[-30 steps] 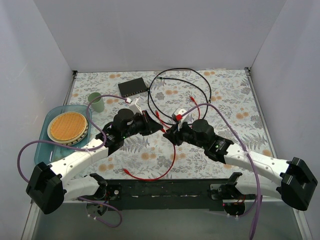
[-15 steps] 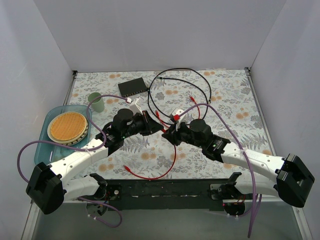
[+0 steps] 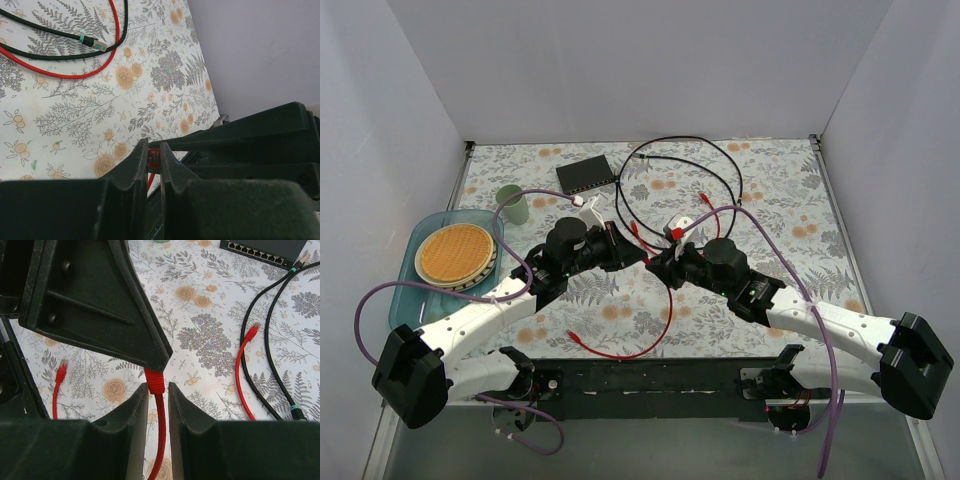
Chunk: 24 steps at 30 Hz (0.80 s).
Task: Insert the plug into the switch port
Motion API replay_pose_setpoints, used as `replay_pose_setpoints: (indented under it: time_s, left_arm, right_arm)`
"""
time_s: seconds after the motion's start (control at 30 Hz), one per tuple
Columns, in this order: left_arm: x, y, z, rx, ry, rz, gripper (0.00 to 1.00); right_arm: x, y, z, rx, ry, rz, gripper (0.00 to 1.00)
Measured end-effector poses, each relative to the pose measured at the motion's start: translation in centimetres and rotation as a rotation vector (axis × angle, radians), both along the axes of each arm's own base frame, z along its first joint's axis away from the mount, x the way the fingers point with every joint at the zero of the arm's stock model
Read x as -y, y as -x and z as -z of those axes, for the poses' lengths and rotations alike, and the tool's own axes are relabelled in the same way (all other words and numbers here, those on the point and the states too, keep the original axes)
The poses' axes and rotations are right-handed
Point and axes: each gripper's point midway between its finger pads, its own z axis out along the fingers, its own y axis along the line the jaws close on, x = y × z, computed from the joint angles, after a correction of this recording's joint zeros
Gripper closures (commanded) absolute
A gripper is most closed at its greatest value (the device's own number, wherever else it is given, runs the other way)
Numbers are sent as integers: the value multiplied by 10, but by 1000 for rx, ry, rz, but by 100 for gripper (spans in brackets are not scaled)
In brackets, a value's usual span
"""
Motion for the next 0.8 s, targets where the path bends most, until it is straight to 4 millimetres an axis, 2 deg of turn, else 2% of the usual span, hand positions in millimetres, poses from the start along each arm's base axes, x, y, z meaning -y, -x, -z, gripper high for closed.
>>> replay_pose_setpoints:
  time_s: [0.2,0.43,0.47,0.53,0.57,0.63,0.67,0.8]
  left_arm:
    - [0,0,0,0,-1,-1,100]
    - [-2,1,3,-2,-4,-5,98]
    - [-3,1,3,-2,-4,-6,86]
    - [-3,1,3,0,-4,-10,47]
    - [-4,0,3,2,-5,-11,20]
    - [-4,2,2,6,-4,-8,5]
    - [-5,1,1,10,-5,-16,2]
    - [-17,-1,0,31,-57,-58,2]
  right_arm:
    - [0,-1,1,8,8,-2,99]
    - [-1,-1,5,11,21,-10,99]
    - [-1,-1,4,12,21,-11,99]
    - [-2,-1,4,13,23,-12,99]
    - [-2,-2,4,14,25,-7,99]
    - [0,-9,2,20,32,23,99]
    - [3,-13,1,22,42,40,99]
    - [23,-42,-9,35,68,154,99]
